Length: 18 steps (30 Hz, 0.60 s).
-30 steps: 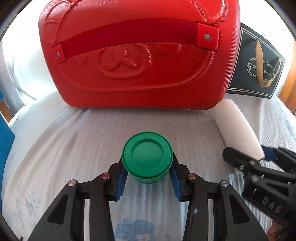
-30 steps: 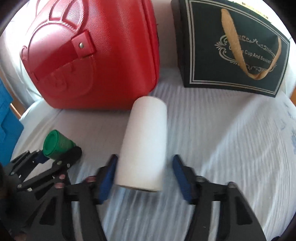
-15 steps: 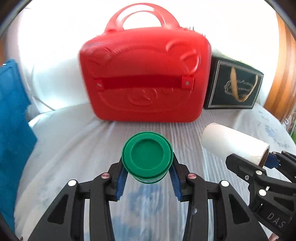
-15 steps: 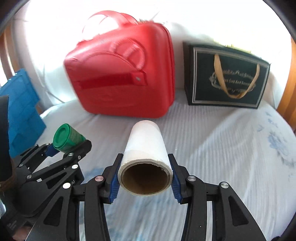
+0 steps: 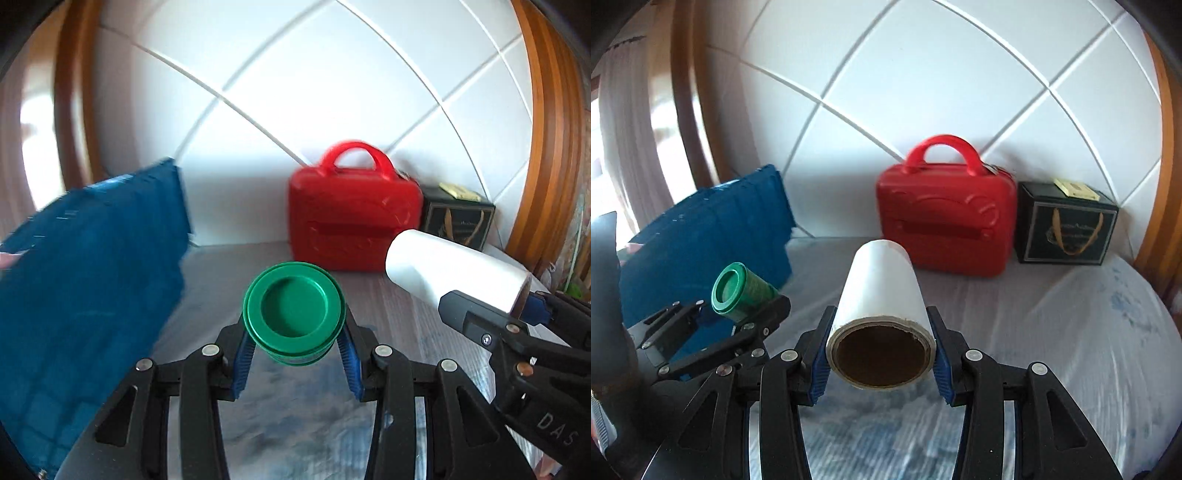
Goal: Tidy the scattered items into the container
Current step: 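Carry the green jar and paper roll over the blue crate with both tools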
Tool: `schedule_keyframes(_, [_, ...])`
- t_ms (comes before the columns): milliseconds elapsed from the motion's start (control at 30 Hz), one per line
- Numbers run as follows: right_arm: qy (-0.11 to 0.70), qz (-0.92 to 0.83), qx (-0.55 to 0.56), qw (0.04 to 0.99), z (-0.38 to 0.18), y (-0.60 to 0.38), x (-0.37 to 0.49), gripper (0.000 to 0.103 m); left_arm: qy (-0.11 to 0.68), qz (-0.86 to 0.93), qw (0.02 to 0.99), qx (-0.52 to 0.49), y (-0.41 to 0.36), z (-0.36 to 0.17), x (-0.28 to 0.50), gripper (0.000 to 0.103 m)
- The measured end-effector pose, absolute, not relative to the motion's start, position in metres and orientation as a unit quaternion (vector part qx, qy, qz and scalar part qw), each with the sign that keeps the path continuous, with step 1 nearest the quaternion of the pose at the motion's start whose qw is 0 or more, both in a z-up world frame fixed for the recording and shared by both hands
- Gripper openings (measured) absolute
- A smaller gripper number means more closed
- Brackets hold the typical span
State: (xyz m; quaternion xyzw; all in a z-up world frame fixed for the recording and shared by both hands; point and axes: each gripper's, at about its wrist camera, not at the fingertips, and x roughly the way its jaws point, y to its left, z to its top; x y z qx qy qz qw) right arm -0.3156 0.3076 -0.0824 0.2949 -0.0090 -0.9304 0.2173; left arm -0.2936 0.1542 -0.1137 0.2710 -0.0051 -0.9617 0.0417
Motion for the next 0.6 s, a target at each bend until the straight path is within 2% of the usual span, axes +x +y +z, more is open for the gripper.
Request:
schedule_keyframes(333, [0.012,-0.907,0.237,0.349,-0.004,0.178,-0.197,0.045,-0.011,-0.961,0.181,0.207,0.019,-0.022,-0.162,0.041])
schedule_keyframes(600, [0.022,-0.890,0.214,0.401,0.025,0.043,-0.149,0.045,-0.021,-0.950,0.239,0.198,-0.133,0.003,-0.117,0.041])
